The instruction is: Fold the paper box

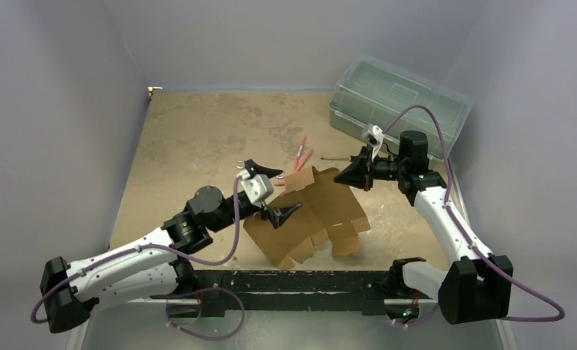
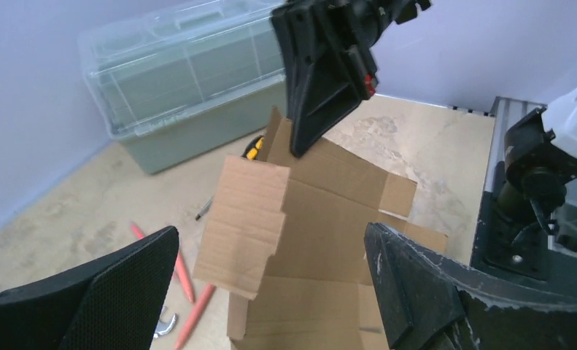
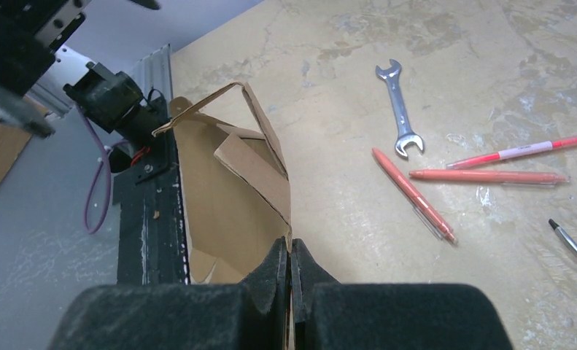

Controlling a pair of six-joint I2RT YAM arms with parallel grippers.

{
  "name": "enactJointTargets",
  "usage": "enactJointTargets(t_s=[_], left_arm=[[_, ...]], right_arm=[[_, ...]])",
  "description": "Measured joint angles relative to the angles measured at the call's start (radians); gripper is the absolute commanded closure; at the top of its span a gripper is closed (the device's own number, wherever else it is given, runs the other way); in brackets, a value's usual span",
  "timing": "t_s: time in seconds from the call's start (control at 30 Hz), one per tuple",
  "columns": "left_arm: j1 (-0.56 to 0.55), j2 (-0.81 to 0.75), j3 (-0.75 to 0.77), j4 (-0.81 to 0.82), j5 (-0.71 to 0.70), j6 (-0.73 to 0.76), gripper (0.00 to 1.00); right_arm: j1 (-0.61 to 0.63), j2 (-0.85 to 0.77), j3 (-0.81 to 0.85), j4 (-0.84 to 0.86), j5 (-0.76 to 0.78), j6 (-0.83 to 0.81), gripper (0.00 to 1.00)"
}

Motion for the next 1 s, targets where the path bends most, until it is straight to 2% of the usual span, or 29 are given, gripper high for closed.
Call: enactJointTargets(t_s=[0.23,0.33,0.47,0.67,0.73,0.83,1.0], left_arm=[[-0.395,0.047,-0.068,0.158,-0.464,0.306,0.01],[-0.489,0.129,-0.068,0.228,-0.670,0.418,0.01],[-0.516,0.243,-0.068,0.305,-0.854,0.516,0.01],[-0.516,0.355,-0.068,0.434,-1.004,0.603,0.02],[-0.514,0.388,-0.065,0.472,-1.035,0.625,0.07],[-0.505,0.434,-0.051,0.502,-1.059,0.639,0.29],[-0.473,0.454,-0.020,0.505,-1.064,0.636,0.44]], right_arm=[[0.000,0.001,0.000,-0.001,0.000,0.000,1.00],[0.000,0.008,0.000,-0.002,0.001,0.000,1.00],[0.000,0.012,0.000,-0.004,0.001,0.000,1.00],[0.000,0.012,0.000,-0.004,0.001,0.000,1.00],[0.000,0.012,0.000,-0.004,0.001,0.000,1.00],[0.000,0.012,0.000,-0.004,0.001,0.000,1.00],[0.000,0.012,0.000,-0.004,0.001,0.000,1.00]])
